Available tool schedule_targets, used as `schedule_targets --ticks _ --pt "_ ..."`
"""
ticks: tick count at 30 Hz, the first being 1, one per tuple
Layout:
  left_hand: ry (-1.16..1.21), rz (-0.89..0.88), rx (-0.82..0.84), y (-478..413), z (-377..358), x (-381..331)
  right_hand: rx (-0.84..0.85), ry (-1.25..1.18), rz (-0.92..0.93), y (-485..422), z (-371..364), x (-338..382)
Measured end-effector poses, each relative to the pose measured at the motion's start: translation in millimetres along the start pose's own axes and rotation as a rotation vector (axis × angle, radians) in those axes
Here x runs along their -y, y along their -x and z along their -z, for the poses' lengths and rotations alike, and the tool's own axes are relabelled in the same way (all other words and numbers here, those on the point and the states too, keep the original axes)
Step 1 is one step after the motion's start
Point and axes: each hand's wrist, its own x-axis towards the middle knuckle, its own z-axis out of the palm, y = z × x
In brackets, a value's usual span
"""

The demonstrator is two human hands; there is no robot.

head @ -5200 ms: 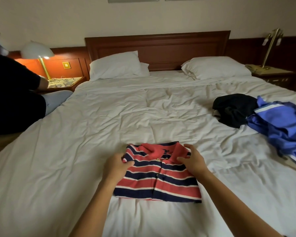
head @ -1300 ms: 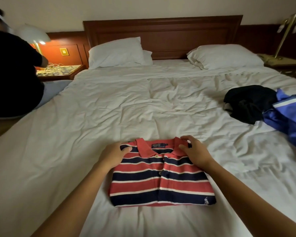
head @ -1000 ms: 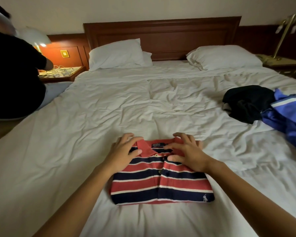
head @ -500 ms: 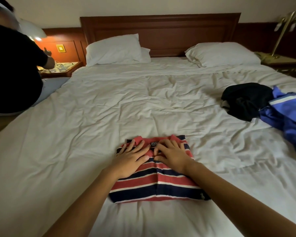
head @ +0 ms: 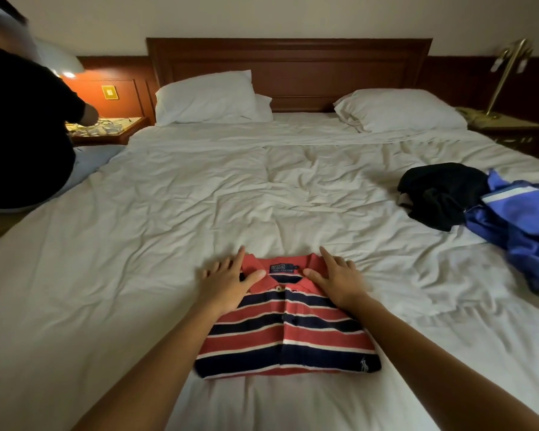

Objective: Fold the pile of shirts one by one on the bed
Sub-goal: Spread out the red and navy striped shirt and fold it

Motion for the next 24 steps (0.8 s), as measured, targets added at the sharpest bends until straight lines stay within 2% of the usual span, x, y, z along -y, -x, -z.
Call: schedule_targets --ticks 2,6,10,13,15,20,24 --pt "0.052 0.004 -0.067 -9 2 0 0.020 -0.111 -0.014 -14 1 7" --pt "0.256 -0.064 -0.096 -30 5 4 0.065 -0.247 -0.027 -35 4 6" --pt "0.395 -0.166 -0.119 -40 -4 10 0.020 -0.333 -0.002 -46 -7 -4" --pt "0.541 -0.136 -0.094 -40 -3 11 -0.058 -0.350 0.035 -43 -8 -1" --pt "0.589 -0.106 -0.145 -33 9 9 -0.117 -0.396 0.064 -35 2 6" --pt "0.609 -0.092 -0.271 11 89 -10 -0.211 -0.536 0.193 -3 77 48" --pt "0.492 -0.067 -0.373 61 185 -29 -0.275 -0.427 0.337 20 165 103"
